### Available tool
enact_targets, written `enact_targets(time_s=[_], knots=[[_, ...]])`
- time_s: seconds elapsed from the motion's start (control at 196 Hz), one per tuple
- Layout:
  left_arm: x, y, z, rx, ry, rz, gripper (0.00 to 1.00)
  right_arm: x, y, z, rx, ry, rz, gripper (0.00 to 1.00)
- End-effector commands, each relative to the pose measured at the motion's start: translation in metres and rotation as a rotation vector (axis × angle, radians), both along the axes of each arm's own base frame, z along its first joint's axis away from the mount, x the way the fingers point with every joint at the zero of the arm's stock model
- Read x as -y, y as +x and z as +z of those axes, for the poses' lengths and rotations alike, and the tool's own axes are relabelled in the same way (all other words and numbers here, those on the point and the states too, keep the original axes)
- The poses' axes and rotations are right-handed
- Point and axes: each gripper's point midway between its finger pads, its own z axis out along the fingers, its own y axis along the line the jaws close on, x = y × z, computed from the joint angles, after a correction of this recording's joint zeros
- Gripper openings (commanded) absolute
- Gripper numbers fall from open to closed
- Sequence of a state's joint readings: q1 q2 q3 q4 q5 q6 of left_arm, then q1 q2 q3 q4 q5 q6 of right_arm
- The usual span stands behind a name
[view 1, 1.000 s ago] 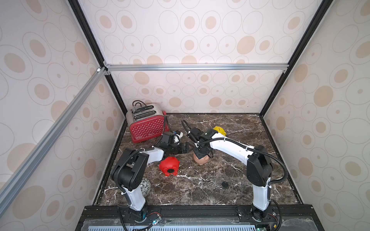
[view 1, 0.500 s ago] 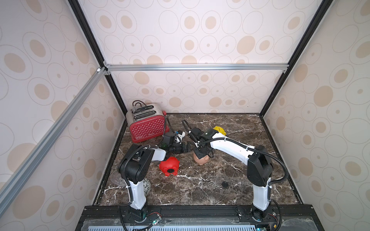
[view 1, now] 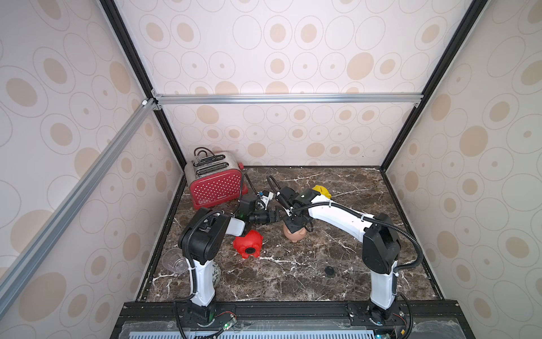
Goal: Close piggy banks
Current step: Hold the piggy bank at the center of the board.
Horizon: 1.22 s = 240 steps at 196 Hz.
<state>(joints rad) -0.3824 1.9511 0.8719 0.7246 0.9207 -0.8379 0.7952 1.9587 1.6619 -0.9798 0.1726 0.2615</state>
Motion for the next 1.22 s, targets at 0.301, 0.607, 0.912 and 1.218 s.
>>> enact_targets(time_s=[0.301, 0.607, 0.912, 1.218], knots=[[0.013, -0.008, -0.013, -0.023, 0.012, -0.063, 0.99, 0.011, -0.004, -0.027, -0.071, -0.038, -0.016, 0.0], [0.01, -0.011, -0.021, -0.049, 0.023, -0.057, 0.98, 0.012, -0.004, -0.027, -0.075, -0.04, -0.027, 0.0], [0.005, -0.016, -0.033, -0.101, 0.042, -0.024, 0.95, 0.011, -0.003, -0.026, -0.075, -0.027, -0.061, 0.0], [0.003, -0.021, -0.034, -0.109, 0.046, -0.02, 0.94, 0.012, -0.004, -0.025, -0.092, -0.003, -0.146, 0.0]])
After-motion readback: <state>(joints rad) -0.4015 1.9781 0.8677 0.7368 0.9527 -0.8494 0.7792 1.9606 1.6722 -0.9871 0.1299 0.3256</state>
